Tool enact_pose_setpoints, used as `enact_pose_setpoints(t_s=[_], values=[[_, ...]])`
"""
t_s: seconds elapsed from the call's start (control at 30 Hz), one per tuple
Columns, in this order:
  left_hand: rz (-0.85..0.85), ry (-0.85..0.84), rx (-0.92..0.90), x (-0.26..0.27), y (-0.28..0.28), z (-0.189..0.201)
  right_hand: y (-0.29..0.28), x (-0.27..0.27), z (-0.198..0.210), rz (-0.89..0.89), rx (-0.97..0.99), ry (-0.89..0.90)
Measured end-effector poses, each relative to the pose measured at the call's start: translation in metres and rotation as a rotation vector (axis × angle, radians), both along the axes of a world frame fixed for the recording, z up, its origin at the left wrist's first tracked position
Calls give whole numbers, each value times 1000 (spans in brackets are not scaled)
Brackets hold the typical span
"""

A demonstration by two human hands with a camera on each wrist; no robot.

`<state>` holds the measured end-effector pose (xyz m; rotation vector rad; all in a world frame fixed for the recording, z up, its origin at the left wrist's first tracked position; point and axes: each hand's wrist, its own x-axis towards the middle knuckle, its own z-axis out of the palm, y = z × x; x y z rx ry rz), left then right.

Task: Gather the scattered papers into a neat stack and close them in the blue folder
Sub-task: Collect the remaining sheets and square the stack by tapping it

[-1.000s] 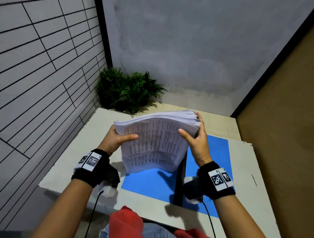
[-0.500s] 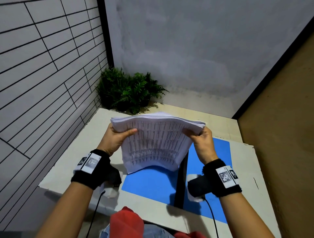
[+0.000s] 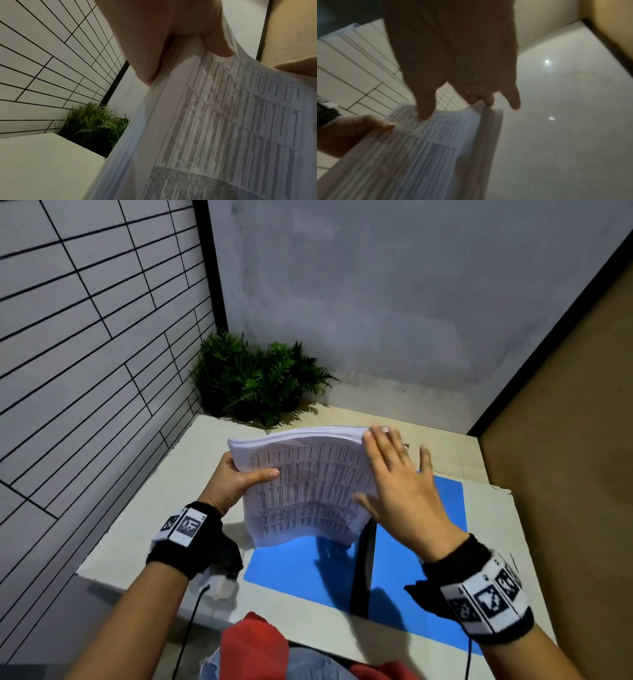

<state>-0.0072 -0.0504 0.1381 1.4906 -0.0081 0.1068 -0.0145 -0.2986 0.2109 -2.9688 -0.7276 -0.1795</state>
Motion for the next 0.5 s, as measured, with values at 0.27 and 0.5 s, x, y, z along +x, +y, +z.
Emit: enact_pose_setpoints(t_s=[0.27,0.5], values=[[-13,0,-14,0,1,2,0,5,8,-73,117,48],[1,27,6,2,7,-1,-15,28,1,-176,692,112]])
